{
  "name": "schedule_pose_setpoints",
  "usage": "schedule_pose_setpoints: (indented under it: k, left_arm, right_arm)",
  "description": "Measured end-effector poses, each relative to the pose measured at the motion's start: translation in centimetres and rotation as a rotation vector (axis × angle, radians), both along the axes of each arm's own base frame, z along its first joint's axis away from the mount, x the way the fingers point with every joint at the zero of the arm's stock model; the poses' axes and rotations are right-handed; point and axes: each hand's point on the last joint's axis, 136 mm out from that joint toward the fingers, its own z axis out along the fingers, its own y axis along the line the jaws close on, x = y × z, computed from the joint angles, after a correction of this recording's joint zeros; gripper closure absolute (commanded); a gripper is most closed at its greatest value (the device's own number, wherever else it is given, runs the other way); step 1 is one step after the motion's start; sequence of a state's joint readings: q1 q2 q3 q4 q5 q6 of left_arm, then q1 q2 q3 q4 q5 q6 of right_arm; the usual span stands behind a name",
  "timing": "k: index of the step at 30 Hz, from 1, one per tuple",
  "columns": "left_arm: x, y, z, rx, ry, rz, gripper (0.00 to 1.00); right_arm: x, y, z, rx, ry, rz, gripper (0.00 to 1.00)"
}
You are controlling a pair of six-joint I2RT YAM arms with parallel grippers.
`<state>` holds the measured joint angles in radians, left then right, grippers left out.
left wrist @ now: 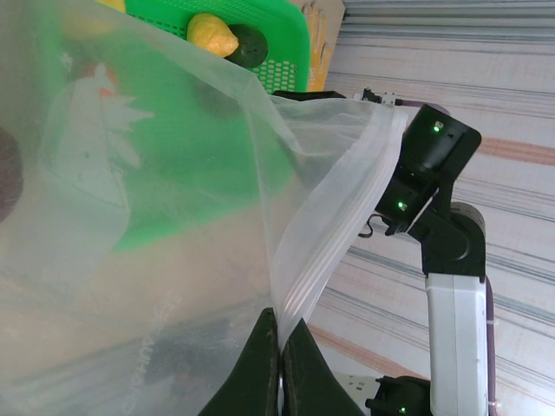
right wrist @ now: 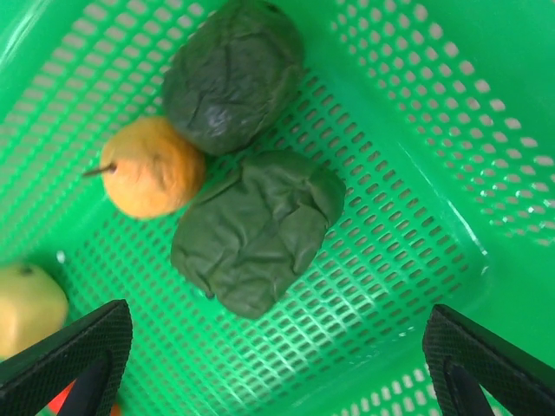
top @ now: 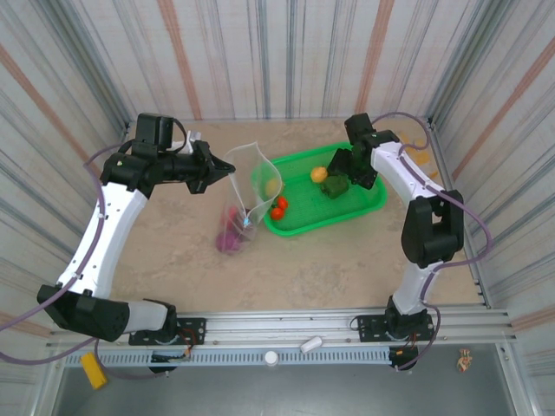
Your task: Place the food in the zip-top bag and seal the zipper
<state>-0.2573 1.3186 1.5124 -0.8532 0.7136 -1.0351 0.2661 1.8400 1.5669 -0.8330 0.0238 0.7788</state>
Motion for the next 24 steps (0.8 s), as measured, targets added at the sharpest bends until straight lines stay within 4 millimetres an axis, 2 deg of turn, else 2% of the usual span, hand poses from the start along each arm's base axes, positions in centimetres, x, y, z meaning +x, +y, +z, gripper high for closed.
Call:
schedule_pose_setpoints:
  k: [7,10,14,20,24]
  left_arm:
    - [0.0,0.0,0.0,0.006,-0.009,-0.004,1.0]
    - [0.0,0.0,0.0,0.009,-0.014,-0.006,1.0]
    - [0.0,0.0,0.0,0.009,-0.014,-0.006,1.0]
    - [0.1,0.1,0.0,0.009,-0.014,-0.005,1.0]
    - [0.1,0.1,0.0,0.009,-0.014,-0.005,1.0]
  right_arm:
    - [-0.1,0.6,-2.9,0.125,0.101,-0.31,0.15]
    - [0.1,0.9,-3.5,0.16,0.118,-0.387,0.15]
    - [0.8,1.3,-4.5,0.195,0.13,-0.444,0.17]
    - [1.4,2.3,-7.2,0.228,0.179,-0.464,0.23]
    - [1.7,2.6,-7.8,0.24,0.181,-0.461,0.27]
